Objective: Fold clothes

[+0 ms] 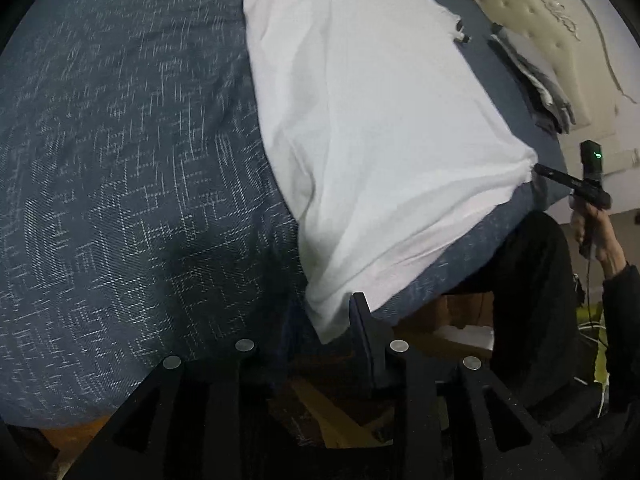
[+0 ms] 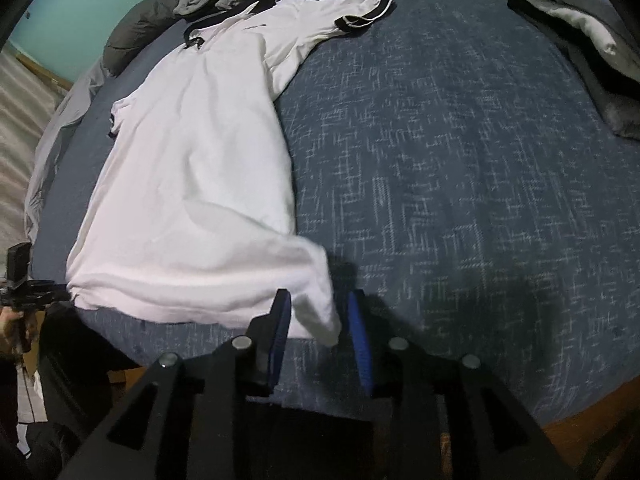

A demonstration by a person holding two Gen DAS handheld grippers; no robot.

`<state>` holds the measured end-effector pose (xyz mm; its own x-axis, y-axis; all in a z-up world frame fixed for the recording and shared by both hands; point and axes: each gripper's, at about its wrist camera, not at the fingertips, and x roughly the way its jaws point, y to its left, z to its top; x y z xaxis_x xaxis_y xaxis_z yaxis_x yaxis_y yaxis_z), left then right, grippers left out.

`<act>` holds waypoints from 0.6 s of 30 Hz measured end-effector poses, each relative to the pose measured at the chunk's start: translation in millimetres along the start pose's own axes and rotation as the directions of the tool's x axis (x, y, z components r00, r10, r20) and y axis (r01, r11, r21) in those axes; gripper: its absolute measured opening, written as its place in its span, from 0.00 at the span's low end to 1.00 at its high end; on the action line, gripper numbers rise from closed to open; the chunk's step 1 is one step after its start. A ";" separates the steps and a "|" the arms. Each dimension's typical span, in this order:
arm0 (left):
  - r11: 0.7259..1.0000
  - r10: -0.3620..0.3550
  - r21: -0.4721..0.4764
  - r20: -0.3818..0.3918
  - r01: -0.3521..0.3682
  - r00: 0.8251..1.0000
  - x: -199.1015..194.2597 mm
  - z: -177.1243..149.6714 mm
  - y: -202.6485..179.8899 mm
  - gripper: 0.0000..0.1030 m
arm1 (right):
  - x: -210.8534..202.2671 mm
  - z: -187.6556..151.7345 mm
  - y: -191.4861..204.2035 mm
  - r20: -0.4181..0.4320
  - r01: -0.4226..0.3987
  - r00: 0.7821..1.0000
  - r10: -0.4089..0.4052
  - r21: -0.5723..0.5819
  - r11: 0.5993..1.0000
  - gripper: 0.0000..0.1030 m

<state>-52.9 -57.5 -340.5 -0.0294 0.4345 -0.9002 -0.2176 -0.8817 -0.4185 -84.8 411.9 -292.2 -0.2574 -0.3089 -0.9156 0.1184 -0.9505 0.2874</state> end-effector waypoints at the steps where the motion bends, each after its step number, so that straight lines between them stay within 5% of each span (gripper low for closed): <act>1: 1.000 0.009 0.004 -0.002 -0.009 1.000 2.4 0.1 -0.4 0.29 | 0.5 -1.5 0.6 -0.001 -0.003 1.000 0.003 0.000 1.000 0.29; 4: 1.000 0.014 0.014 -0.003 -0.014 1.000 5.8 0.3 -3.1 0.12 | 3.3 -5.4 0.0 0.002 -0.011 1.000 0.011 0.005 1.000 0.29; 7: 0.999 0.026 0.037 0.009 -0.026 1.000 -0.1 0.2 -7.8 0.06 | 4.6 -9.7 0.2 0.002 -0.006 1.000 0.006 0.003 1.000 0.05; 18: 0.995 -0.015 0.104 0.021 0.012 1.000 -35.7 -2.5 -17.1 0.04 | -38.1 -0.5 -12.7 0.066 -0.063 0.996 0.061 0.025 0.998 0.04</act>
<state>-45.7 -58.5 -301.5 -0.0465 0.4511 -0.8913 -0.3181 -0.8525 -0.4148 -76.0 435.8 -261.2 -0.3125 -0.3679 -0.8758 0.1099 -0.9297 0.3514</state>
